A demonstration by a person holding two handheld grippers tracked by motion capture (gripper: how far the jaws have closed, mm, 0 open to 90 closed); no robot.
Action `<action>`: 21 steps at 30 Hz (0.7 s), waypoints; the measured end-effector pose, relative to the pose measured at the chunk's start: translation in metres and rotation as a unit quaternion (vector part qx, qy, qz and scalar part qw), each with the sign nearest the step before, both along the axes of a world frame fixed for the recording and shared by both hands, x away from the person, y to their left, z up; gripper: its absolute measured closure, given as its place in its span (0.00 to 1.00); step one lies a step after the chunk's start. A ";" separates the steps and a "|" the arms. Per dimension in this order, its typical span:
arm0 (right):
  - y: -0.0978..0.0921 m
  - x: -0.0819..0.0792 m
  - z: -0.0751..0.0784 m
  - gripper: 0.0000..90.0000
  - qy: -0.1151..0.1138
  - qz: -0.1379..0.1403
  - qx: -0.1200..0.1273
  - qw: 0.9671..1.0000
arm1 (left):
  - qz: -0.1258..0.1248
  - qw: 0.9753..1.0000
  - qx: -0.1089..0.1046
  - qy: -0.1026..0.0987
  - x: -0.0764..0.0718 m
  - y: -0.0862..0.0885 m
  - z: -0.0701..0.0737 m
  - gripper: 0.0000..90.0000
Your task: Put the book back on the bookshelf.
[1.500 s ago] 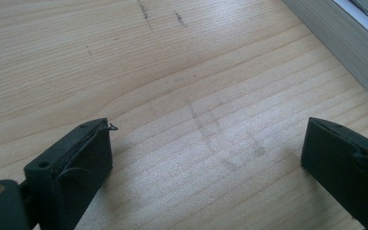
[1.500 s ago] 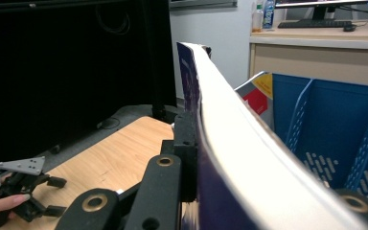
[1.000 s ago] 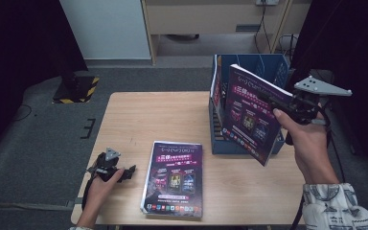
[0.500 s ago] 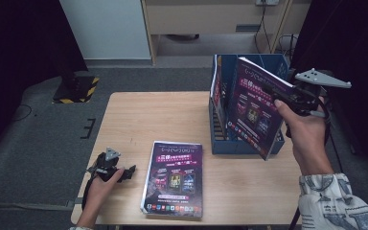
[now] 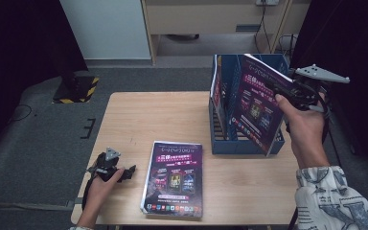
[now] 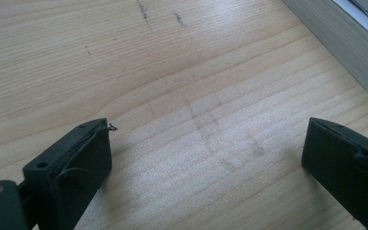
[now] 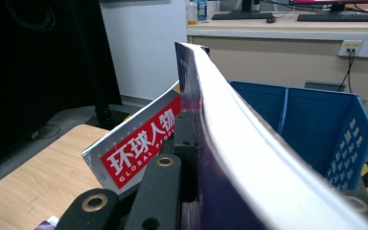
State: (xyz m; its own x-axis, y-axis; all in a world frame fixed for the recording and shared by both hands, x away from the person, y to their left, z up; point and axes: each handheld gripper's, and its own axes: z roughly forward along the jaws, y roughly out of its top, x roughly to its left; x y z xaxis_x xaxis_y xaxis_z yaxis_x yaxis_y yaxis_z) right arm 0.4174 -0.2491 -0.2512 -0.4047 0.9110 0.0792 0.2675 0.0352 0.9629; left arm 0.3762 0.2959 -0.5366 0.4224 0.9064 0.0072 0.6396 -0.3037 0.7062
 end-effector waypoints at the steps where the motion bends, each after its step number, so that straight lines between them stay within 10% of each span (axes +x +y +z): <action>1: 0.000 0.001 0.000 0.91 0.000 -0.003 -0.001 1.000 | 0.000 1.000 0.000 0.000 0.000 0.000 0.000 0.02; 21: -0.001 0.017 0.003 0.91 -0.001 -0.043 -0.004 0.999 | 0.001 1.000 0.000 0.000 0.000 0.000 0.000 0.02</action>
